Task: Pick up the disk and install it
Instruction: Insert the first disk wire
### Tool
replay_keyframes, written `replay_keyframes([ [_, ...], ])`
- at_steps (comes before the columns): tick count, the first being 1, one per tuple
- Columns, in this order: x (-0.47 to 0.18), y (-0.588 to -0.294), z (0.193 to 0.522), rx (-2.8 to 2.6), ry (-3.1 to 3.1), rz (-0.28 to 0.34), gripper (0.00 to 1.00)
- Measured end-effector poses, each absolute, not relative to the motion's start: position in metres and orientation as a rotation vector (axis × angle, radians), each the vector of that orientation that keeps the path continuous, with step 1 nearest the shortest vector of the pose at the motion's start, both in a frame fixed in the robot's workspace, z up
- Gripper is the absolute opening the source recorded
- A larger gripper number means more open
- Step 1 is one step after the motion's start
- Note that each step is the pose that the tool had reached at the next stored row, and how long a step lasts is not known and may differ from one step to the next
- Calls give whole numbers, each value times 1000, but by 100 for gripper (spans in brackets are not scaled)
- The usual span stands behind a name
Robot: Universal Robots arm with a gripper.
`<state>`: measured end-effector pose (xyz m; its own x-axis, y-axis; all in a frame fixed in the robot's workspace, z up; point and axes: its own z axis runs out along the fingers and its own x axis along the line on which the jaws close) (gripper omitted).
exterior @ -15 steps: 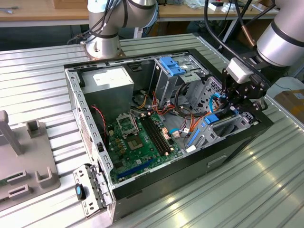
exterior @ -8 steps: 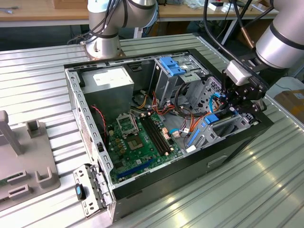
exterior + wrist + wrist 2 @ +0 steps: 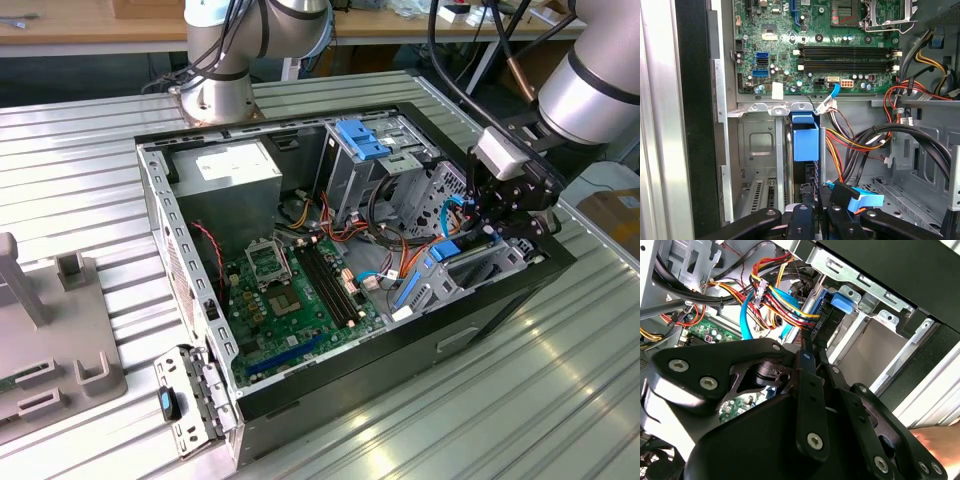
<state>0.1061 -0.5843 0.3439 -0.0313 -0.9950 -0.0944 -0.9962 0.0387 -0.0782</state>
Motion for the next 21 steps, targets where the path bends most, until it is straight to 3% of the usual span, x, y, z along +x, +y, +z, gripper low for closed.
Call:
replay_keyframes([
  [21,104,-584,345,-2080,2187,12,16],
])
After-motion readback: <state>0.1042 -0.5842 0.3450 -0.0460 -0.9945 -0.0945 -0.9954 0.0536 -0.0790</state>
